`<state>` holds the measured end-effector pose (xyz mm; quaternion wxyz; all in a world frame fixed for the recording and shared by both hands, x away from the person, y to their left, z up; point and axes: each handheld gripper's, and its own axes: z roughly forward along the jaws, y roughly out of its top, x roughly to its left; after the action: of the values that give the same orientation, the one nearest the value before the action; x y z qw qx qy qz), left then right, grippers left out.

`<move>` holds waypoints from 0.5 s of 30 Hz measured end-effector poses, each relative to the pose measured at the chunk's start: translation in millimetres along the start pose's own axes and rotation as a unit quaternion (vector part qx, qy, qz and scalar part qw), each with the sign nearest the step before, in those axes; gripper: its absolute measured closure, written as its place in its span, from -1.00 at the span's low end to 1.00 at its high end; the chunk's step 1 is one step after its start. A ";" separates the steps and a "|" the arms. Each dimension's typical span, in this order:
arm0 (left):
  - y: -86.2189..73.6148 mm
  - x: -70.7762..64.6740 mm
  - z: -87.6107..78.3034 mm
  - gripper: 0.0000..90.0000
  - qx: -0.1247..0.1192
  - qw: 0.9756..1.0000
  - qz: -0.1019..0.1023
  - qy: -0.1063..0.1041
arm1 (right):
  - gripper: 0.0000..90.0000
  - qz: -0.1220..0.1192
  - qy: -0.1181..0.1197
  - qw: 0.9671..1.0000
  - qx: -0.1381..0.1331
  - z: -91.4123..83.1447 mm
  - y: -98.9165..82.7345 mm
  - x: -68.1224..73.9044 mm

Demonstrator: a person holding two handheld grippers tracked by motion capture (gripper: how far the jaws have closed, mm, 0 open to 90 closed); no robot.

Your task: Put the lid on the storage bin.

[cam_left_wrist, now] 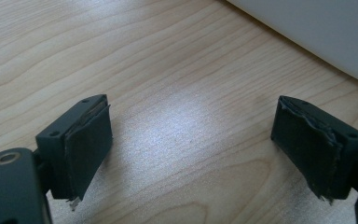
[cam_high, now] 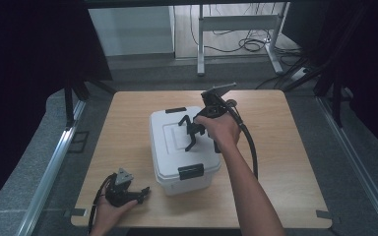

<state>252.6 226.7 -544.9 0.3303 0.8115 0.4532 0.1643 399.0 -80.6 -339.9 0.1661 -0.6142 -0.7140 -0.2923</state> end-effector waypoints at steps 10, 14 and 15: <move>0.0 0.0 0.1 -0.73 0.000 1.000 0.000 0.000 | 0.88 0.005 0.005 1.000 0.003 12.2 2.7 -2.7; 0.0 -0.1 0.0 -0.73 0.000 1.000 0.001 -0.001 | 0.87 0.010 0.011 1.000 0.004 19.2 3.3 -10.1; 0.0 -0.1 0.0 -0.73 0.000 1.000 0.001 -0.001 | 0.87 0.014 0.022 1.000 0.004 19.4 3.2 -12.9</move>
<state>252.6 226.7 -544.8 0.3303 0.8121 0.4523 0.1638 406.9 -78.4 -361.9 0.1884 -0.6171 -0.7025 -0.3003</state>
